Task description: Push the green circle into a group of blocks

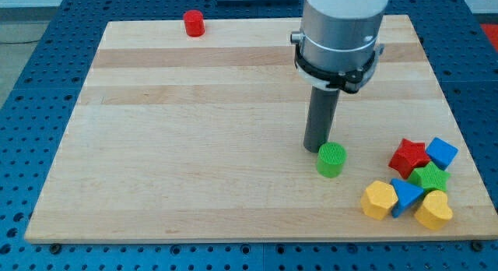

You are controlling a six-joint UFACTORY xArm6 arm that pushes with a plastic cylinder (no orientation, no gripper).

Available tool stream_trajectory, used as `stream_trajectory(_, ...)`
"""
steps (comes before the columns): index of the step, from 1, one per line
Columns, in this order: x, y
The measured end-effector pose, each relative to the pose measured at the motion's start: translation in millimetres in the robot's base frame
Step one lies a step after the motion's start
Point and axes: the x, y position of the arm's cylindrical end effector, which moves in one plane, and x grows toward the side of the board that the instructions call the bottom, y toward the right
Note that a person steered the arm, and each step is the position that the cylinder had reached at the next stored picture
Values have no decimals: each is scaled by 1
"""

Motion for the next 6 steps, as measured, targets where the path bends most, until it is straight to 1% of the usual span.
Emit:
stream_trajectory(1, 7, -1)
stream_trajectory(3, 20, -27)
stream_trajectory(4, 25, -18)
stream_trajectory(6, 29, 40)
